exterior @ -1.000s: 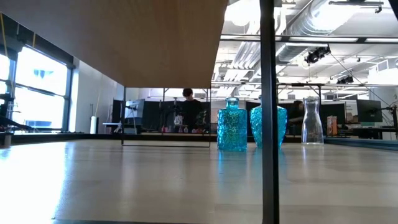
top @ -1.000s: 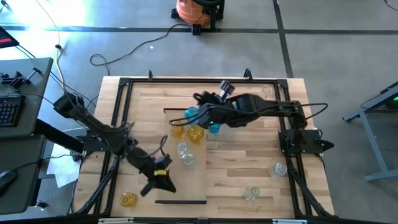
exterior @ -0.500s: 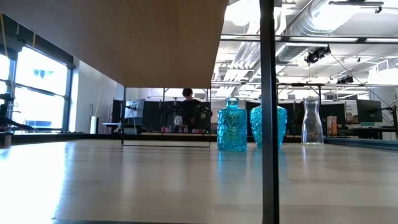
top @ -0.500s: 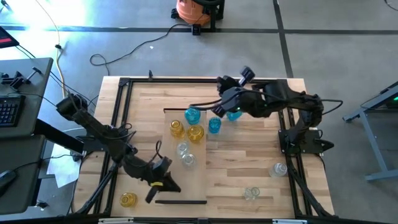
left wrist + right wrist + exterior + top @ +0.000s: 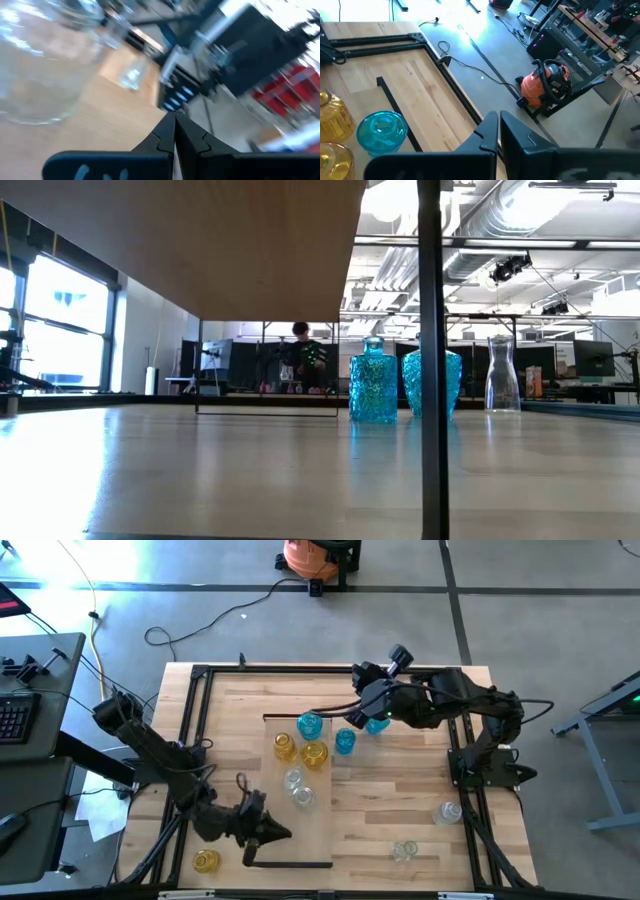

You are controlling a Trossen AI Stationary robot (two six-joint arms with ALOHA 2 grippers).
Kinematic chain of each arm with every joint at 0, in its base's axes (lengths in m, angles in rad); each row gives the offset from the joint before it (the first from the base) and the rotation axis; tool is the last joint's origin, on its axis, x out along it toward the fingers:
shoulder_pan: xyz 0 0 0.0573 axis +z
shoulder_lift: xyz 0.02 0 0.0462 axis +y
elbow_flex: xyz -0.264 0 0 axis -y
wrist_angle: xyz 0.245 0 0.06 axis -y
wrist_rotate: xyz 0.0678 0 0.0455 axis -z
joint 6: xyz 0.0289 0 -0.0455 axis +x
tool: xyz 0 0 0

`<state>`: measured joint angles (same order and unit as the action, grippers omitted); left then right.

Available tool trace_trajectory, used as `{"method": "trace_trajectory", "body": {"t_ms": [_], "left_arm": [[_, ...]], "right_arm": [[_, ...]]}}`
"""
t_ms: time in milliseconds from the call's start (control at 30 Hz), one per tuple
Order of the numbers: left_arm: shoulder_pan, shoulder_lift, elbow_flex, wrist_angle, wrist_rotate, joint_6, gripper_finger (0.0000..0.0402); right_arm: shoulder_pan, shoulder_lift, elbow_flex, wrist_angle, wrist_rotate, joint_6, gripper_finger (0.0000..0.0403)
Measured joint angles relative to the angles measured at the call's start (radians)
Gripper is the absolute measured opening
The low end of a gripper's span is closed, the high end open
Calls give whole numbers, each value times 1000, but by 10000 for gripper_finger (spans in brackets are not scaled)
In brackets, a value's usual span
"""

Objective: Sort vases onto shelf
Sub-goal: Put the left transparent vase on the shelf to align with the other transparent bin

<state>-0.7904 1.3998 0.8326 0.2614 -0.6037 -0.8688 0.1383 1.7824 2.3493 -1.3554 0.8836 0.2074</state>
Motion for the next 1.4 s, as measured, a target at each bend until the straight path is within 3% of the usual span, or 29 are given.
{"method": "trace_trajectory", "body": {"t_ms": [133, 333, 500, 833, 1400], "left_arm": [[-35, 37, 0, -22, -170, -24, 0], [-5, 135, 14, -36, -215, -98, 0], [0, 192, 69, -53, -269, -37, 0], [-17, 192, 120, -302, -364, -180, 0], [38, 192, 122, -295, -396, -199, 0]], "right_arm": [[0, 0, 0, -10, 4, -1, 0], [0, 0, 0, -9, 4, -7, 0], [0, 0, 0, -9, 4, -10, 0], [0, 0, 0, -9, 4, -10, 0], [0, 1, 0, -9, 3, -30, 0]]}}
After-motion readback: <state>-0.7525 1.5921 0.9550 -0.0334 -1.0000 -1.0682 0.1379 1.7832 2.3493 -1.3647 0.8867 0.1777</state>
